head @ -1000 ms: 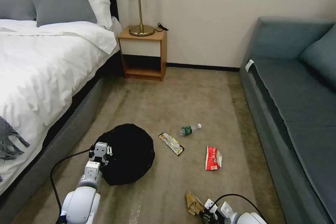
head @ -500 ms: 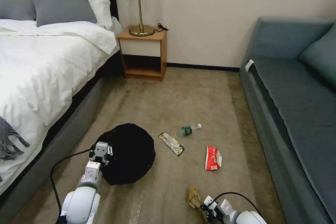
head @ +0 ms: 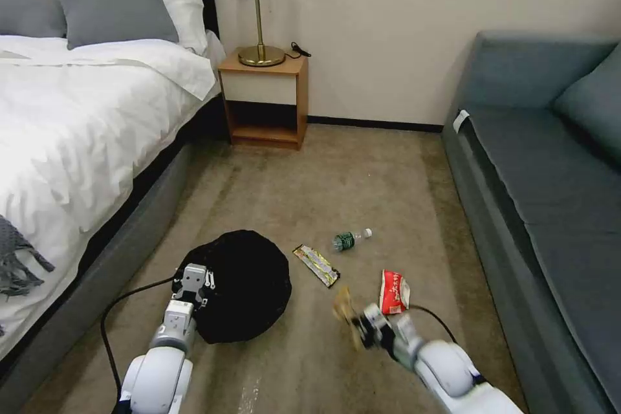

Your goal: Pick up the trash bin, then pick up the garbage on the floor and place it into the trash bin.

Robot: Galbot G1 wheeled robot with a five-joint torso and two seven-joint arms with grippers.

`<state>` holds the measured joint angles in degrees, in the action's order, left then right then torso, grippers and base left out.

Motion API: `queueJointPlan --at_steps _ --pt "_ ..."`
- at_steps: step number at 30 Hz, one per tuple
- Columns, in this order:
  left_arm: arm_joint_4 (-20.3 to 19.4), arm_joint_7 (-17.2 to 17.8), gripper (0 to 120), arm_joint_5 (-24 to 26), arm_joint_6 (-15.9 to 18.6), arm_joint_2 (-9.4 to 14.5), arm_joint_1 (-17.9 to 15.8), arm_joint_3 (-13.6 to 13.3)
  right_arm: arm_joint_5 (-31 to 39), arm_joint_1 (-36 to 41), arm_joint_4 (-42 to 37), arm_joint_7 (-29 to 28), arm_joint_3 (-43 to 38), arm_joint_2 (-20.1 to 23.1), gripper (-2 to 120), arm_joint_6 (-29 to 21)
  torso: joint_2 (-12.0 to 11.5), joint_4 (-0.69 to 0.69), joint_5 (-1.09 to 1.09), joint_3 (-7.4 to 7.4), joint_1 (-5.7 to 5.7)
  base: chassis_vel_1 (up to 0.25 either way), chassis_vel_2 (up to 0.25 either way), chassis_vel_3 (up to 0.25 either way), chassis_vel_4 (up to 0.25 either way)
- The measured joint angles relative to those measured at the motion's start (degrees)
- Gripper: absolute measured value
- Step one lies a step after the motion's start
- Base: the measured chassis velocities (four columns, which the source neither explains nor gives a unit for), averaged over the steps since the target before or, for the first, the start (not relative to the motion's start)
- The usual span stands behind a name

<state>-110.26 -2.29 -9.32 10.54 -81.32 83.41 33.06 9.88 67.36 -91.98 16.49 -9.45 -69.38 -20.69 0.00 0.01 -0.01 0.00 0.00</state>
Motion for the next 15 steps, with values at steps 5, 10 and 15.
queueJointPlan --at_steps 5,10,15 --pt "-1.0 0.0 6 -0.6 0.0 -0.2 0.5 -0.6 0.0 -3.5 0.0 -0.5 0.1 -3.2 0 -0.1 0.0 0.0 0.0 0.0 0.0 0.0 0.0 0.0 0.0" --pt "-1.8 0.0 6 -0.9 -0.2 -0.3 1.1 -0.6 -0.1 -6.4 0.6 -1.6 1.8 -6.5 0 0.7 0.0 0.0 0.01 0.0 0.0 0.0 0.0 0.0 0.0" --pt "-2.1 0.0 6 -1.0 -0.2 -0.2 1.3 -0.6 0.2 -6.9 0.4 -1.9 3.7 -8.5 0 2.3 0.0 -0.01 0.0 0.0 0.0 0.0 0.0 0.0 0.0"
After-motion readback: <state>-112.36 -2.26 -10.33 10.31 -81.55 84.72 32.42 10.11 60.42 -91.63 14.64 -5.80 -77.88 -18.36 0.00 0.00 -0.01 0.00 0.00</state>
